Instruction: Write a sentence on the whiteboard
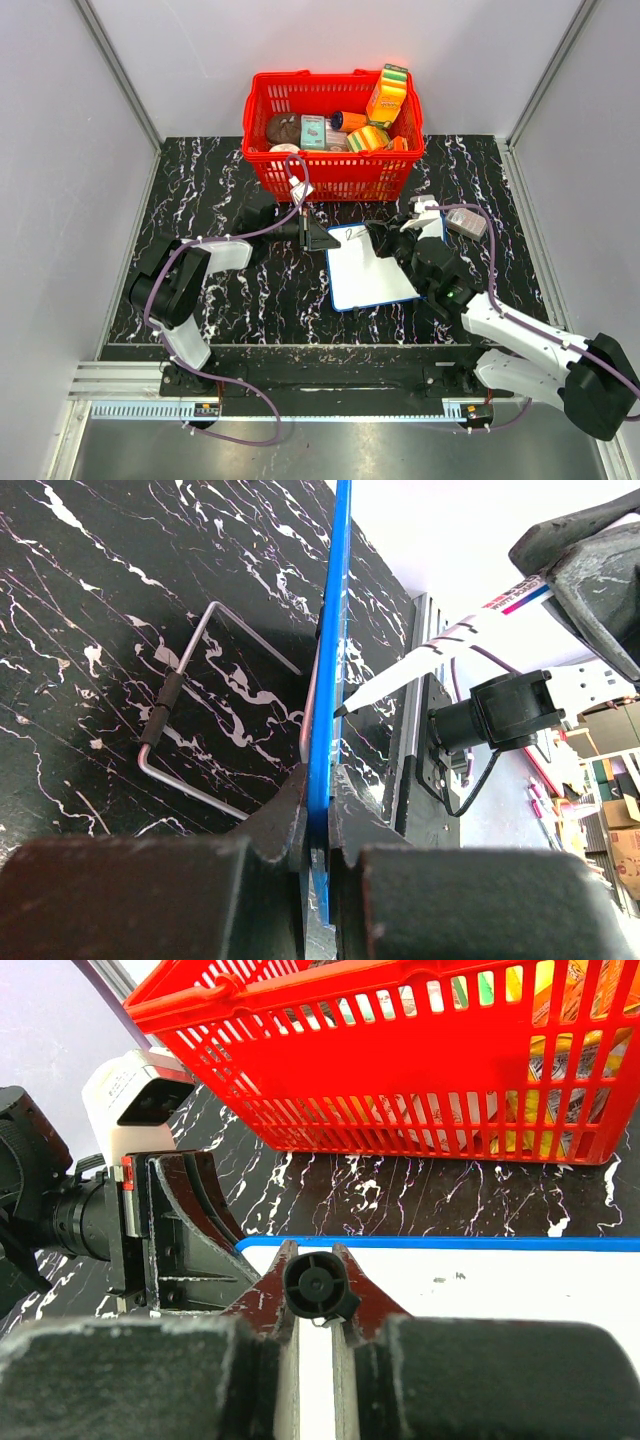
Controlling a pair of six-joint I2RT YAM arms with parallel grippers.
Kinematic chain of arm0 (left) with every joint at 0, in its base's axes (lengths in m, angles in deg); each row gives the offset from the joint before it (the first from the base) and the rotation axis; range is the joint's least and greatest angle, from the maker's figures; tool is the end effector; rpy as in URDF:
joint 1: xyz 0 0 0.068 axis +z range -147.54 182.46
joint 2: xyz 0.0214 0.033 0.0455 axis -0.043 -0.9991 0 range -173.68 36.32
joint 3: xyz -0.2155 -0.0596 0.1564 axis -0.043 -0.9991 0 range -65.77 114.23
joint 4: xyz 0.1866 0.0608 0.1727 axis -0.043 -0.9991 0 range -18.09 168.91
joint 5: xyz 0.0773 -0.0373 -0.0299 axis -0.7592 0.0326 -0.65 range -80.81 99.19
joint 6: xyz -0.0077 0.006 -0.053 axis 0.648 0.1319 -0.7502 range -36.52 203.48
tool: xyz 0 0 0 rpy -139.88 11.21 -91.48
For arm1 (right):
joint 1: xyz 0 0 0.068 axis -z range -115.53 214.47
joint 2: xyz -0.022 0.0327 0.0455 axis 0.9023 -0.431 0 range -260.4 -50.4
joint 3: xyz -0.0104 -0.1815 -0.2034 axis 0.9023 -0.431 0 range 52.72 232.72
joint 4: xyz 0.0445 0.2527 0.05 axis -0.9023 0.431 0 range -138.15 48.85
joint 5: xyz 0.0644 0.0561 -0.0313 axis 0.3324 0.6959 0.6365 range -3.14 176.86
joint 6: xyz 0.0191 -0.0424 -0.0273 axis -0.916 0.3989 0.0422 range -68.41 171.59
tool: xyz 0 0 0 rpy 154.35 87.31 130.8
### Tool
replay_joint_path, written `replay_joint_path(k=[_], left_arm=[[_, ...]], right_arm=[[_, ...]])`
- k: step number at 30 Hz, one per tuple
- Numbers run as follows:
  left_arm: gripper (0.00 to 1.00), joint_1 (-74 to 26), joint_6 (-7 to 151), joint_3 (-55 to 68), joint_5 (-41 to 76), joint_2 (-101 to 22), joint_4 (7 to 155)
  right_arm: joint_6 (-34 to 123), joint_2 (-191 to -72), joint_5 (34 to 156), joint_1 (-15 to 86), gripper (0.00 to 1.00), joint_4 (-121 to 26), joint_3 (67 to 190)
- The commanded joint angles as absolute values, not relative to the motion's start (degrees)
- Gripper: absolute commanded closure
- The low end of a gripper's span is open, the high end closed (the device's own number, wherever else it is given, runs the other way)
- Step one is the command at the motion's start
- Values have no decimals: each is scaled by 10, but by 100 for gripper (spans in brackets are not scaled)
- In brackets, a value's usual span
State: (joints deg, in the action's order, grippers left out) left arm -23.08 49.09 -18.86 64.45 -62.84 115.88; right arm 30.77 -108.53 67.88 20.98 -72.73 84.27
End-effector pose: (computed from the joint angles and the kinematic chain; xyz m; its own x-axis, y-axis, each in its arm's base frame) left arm 0.3034 -0.1775 0.1924 -0.7389 -0.0037 -0.6738 0.6588 0.2062 -0.7235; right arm 0.1779 0.1527 0.2779 -0.1712 0.3009 -0.9382 -0.3790 0.8589 0.3446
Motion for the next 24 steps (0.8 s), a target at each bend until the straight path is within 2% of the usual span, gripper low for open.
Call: replay_joint_path(k=[1, 11, 24], left_arm=[[100, -229, 547, -171, 636, -632, 1179], [100, -229, 547, -171, 637, -632, 1179], [100, -229, 547, -168, 639, -633, 1178]], right_arm=[[309, -1074, 659, 207, 100, -722, 833], [306, -1049, 637, 207, 100, -711, 817], [298, -1057, 673, 207, 100, -718, 810]])
